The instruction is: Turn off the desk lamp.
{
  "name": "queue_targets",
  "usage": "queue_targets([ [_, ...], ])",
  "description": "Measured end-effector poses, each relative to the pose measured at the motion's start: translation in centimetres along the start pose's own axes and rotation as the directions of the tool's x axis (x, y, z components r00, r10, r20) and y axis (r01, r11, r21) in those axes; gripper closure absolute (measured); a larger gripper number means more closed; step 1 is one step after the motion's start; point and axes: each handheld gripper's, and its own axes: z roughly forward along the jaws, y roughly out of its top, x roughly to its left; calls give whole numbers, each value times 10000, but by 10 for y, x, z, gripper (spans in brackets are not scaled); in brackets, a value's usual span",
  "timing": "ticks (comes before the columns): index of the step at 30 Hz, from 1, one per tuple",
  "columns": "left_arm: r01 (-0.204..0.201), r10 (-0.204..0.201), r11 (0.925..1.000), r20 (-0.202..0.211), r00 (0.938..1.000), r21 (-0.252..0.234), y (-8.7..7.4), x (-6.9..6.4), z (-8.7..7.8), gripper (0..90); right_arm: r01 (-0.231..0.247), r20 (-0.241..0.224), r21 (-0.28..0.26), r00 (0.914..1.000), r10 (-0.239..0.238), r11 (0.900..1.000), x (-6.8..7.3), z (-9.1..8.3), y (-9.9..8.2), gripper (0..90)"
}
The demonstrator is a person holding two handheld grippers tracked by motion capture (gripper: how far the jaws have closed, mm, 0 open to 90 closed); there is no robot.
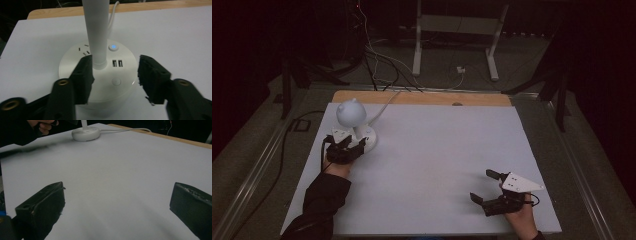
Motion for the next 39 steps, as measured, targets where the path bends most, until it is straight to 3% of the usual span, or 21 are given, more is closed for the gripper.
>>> queue_targets([
  [2,143,-145,9998,191,9997,110,2,1,-2,334,23,6,14,10000,-23,10000,0,0,0,0],
  [3,194,-198,9998,398,9990,110,2,2,-4,233,25,-8,7,10000,-25,10000,0,0,0,0],
  [4,228,-231,9997,535,9983,67,3,2,-5,233,25,-8,7,10000,-25,10000,0,0,0,0],
  [10,372,-383,9992,1101,9932,125,2,5,-17,20,-48,40,-77,10000,48,10000,-1,-1,0,0],
  [14,585,-553,9980,1180,9915,-241,1,8,-31,5,-36,36,-33,10000,36,10000,-1,-1,0,0],
  [17,518,-461,9978,1273,9908,-418,0,8,-38,5,-49,14,-32,10000,49,10000,-1,0,0,0],
  [22,363,-321,9989,1249,9916,-312,-6,6,-45,5,-61,36,-51,10000,61,10000,-1,0,0,0],
  [29,155,-132,9998,1551,9878,-134,-19,1,-53,5,-57,40,-49,10000,57,10000,-1,-1,0,0],
  [35,-371,379,9993,1571,9868,-82,-35,-7,-61,5,-23,59,-51,10000,23,10000,-1,-1,0,0],
  [37,-556,588,9981,1478,9873,-260,-44,-12,-62,5,-37,55,-60,10000,37,10000,-1,-1,0,0],
  [39,-602,613,9981,1793,9819,-115,-54,-15,-61,5,-21,35,-14,10000,21,10000,0,-1,0,0],
])
